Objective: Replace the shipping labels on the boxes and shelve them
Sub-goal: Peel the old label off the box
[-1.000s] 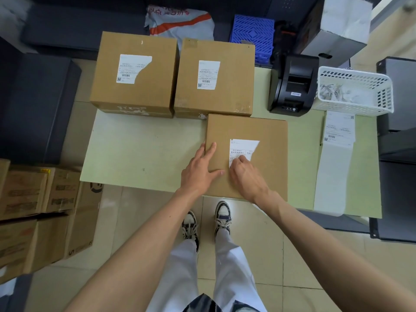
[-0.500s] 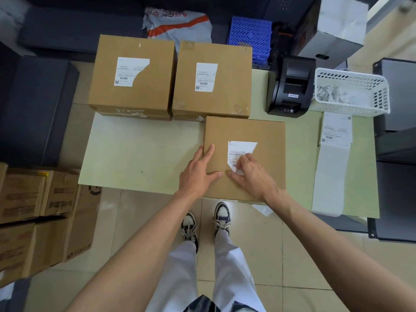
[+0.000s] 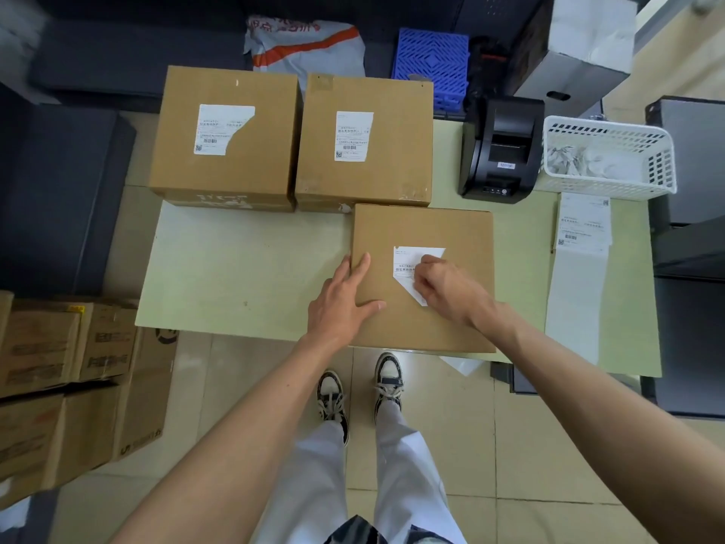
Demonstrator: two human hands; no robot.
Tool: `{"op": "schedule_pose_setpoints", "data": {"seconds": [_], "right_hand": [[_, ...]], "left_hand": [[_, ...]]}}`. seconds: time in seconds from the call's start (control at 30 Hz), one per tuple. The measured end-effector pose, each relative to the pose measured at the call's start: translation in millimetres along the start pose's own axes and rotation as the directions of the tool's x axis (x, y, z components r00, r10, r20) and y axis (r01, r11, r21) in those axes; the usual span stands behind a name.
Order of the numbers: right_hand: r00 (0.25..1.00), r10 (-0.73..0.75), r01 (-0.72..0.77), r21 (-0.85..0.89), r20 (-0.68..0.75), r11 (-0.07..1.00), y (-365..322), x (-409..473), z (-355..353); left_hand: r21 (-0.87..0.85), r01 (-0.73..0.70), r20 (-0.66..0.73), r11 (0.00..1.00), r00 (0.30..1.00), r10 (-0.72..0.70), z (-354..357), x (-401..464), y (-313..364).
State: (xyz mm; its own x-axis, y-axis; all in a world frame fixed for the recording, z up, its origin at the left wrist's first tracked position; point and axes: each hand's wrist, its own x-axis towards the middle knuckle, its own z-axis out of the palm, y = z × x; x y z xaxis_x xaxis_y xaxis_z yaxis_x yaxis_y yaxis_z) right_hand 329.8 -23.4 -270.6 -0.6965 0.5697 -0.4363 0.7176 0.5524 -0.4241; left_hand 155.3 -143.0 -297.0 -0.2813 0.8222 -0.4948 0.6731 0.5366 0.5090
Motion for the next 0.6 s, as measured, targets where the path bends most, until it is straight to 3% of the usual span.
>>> {"op": "schedule_pose_setpoints", "data": {"seconds": [0.27, 0.6], "right_hand": [[0.998, 0.009, -0.003, 0.103, -0.058, 0.995, 14, -2, 0], [0.999, -0.023, 0.024, 0.032, -0.026, 0.999, 14, 1, -9]], "left_hand": [[-0.010, 0.000, 0.003, 1.000, 1.000, 0.000, -2, -1, 0], [0.018, 0.008, 0.005, 1.000, 1.000, -0.008, -3, -1, 3]]}}
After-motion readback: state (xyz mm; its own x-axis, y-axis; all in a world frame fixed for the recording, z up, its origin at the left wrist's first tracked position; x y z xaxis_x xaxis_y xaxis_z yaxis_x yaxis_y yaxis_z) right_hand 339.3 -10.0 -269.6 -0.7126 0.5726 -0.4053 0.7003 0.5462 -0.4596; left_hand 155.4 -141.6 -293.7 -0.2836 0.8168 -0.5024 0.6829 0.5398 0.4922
